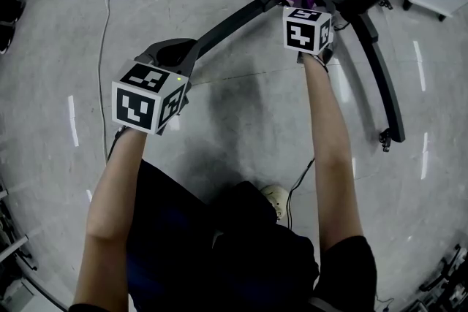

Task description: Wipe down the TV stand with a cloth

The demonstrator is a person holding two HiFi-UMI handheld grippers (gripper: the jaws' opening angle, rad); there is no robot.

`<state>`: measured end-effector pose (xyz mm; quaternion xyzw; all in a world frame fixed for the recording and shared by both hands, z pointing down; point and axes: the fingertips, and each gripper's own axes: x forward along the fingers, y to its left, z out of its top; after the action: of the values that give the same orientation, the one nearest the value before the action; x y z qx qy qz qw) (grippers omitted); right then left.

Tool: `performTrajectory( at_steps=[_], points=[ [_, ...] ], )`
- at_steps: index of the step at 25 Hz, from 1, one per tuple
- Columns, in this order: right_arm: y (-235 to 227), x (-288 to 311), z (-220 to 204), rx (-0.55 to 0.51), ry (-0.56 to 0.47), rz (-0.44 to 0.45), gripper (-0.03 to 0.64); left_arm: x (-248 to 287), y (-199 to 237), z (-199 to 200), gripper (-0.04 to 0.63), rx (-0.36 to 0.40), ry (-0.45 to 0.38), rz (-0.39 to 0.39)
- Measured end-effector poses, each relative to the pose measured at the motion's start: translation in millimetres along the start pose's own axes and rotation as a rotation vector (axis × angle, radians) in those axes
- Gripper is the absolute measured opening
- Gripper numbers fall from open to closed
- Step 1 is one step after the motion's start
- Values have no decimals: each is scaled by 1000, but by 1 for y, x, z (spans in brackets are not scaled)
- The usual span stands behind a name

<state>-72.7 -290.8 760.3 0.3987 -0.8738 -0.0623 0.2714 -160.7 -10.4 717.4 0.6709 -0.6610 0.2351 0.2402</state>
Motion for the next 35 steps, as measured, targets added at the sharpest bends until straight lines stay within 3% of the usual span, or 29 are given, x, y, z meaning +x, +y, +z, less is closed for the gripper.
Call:
performTrajectory(
  at_steps=[6, 23, 35],
  points=[
    [-30, 11, -9, 48, 31, -44, 100, 2, 0, -1, 6, 5, 13, 8],
    [-53, 35, -26, -26, 78, -75, 100, 25, -14, -3, 6, 16, 38, -5],
    [-107, 21, -57, -36, 145, -171, 100, 36, -30, 0, 6, 24, 39, -36]
  ],
)
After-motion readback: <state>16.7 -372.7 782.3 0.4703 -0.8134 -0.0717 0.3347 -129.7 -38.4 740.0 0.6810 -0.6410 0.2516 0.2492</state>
